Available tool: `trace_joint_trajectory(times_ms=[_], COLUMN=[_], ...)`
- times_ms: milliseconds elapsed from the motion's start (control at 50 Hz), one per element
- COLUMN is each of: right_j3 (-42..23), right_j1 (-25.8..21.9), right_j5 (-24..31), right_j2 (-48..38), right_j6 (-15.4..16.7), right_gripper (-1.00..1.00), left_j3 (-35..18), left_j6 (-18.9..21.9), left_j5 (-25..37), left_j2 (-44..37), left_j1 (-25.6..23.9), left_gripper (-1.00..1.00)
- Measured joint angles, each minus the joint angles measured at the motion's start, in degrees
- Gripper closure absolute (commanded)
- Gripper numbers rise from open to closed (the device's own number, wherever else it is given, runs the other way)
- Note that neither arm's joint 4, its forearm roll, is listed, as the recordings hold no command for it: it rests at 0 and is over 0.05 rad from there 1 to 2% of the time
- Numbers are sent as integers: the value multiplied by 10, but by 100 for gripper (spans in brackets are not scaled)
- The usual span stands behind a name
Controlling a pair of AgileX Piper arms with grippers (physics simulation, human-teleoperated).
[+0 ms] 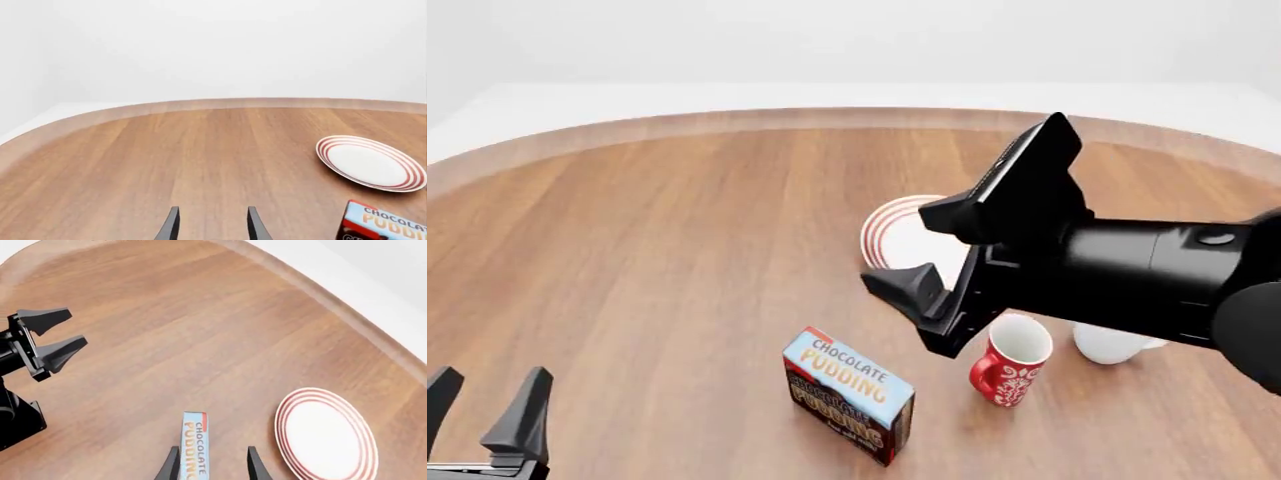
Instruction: Put the chocolate pudding to the right of the plate.
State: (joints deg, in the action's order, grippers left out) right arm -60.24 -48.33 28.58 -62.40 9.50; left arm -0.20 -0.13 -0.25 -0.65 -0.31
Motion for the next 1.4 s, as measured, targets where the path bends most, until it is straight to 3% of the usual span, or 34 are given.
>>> trace_joint_trajectory(times_ms=[1400], right_j3=[72], right_j1=[-22], right_j5=[-116], right_j2=[-47], right_j6=[-56], right_gripper=[-100], left_j3=[0], left_j6=[0], left_j5=[1], left_j2=[1], left_j1=[0], left_gripper=[-100])
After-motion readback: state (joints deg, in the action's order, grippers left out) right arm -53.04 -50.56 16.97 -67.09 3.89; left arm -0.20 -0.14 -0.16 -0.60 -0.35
